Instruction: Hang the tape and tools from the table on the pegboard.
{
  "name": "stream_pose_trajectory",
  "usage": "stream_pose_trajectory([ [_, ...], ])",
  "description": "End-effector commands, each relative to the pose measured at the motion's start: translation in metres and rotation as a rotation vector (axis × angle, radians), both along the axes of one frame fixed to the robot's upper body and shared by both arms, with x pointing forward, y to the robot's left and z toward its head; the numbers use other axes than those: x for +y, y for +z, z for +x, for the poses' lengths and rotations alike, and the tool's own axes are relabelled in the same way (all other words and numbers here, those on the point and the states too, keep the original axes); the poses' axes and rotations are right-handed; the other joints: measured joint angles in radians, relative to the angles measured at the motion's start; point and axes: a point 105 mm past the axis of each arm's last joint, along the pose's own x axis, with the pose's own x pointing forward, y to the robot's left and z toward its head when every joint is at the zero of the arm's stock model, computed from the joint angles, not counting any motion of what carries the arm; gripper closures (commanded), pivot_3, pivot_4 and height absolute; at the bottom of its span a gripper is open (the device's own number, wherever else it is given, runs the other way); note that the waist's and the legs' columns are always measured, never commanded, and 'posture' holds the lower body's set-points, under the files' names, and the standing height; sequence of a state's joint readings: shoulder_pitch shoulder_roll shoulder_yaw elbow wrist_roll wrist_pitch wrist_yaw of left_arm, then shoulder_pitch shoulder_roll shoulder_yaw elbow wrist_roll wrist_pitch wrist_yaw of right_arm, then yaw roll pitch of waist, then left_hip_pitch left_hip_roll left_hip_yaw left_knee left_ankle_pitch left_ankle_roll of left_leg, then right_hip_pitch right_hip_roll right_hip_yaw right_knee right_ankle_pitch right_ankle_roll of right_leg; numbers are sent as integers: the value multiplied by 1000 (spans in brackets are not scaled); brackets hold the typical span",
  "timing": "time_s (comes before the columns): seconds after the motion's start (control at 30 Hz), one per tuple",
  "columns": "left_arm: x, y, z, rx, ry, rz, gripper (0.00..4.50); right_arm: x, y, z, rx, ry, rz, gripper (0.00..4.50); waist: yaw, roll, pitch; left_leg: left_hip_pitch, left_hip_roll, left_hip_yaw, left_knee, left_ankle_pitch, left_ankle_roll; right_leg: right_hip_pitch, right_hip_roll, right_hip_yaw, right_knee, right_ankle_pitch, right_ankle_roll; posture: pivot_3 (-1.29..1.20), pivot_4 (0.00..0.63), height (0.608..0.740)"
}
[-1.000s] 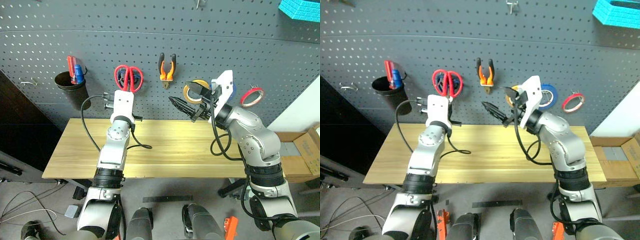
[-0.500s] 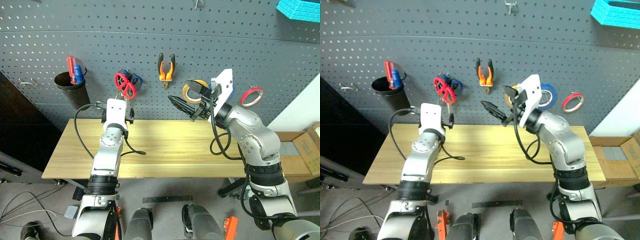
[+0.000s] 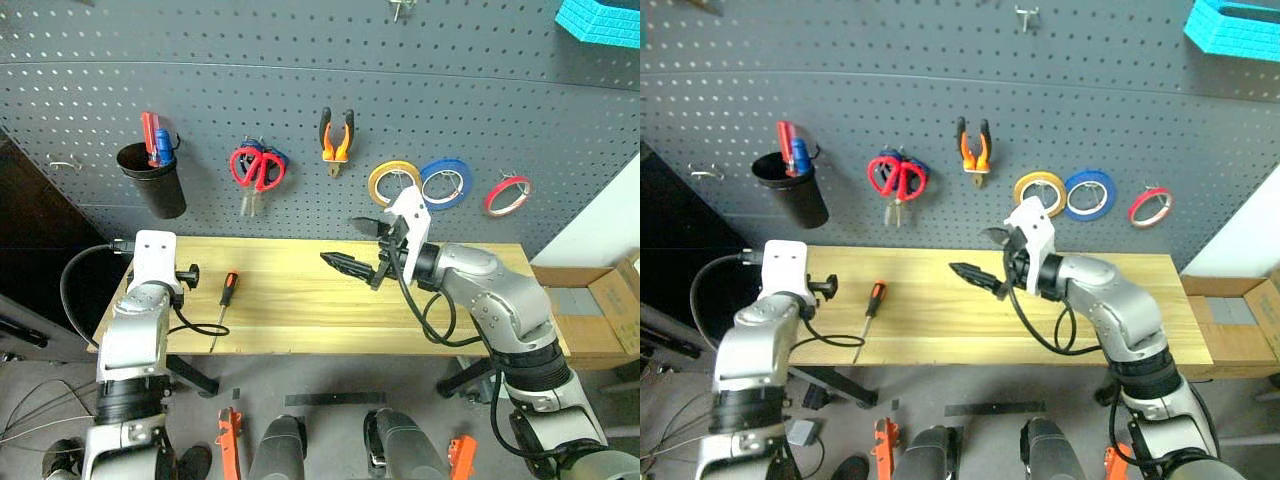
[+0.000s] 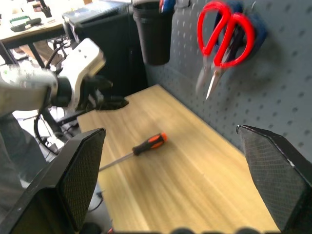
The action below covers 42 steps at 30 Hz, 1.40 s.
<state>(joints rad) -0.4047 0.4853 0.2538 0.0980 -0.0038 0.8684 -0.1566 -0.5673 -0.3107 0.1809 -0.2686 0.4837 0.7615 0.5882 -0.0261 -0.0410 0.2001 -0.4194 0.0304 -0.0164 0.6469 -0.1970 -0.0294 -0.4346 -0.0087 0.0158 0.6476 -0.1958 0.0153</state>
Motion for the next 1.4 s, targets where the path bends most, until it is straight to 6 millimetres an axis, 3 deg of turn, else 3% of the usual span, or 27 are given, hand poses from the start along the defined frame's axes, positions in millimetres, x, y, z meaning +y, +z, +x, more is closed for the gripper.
stream_pose_trajectory([
  [0.03, -11, -8, 9, 103, -72, -100, 476, 2, 8, -6, -28, -1, 6, 0, 0, 0, 2, 1, 0, 0, 0, 0, 0, 1, 0, 0, 0, 0, 0, -15, 232, 740],
  [0.23, -26, -26, 11, 241, -167, -146, 476, 2, 6, -13, -1, 2, 5, 0, -5, 1, 11, 2, 1, 0, -3, 0, 0, 0, 0, 0, 0, -3, -5, -18, 267, 740],
  [0.33, -23, -35, 8, 296, -154, -145, 476, 1, 5, -16, 11, -2, 2, 0, -6, 0, 25, 2, 1, -1, -6, 0, 0, -2, 0, 0, 1, -4, -4, -22, 279, 740],
  [0.6, -14, -38, 11, 324, -116, -148, 476, 1, 8, -22, 28, -1, 33, 0, -6, 1, 59, -1, 3, -3, -6, 0, 0, -5, 2, -2, 2, -4, -4, -34, 308, 740],
  [1.1, -26, -43, 39, 303, -159, -173, 476, 3, 8, -25, 34, -4, 27, 0, -6, 0, 72, -7, 2, -4, -6, 0, 0, -8, 0, -3, -2, -3, -2, -46, 304, 740],
  [1.4, -31, -54, 41, 372, -149, -176, 476, 1, 4, -23, 37, -20, 7, 0, -6, -1, 79, -13, 1, -4, -6, 0, 0, -13, 0, -4, -2, -3, 0, -47, 309, 740],
])
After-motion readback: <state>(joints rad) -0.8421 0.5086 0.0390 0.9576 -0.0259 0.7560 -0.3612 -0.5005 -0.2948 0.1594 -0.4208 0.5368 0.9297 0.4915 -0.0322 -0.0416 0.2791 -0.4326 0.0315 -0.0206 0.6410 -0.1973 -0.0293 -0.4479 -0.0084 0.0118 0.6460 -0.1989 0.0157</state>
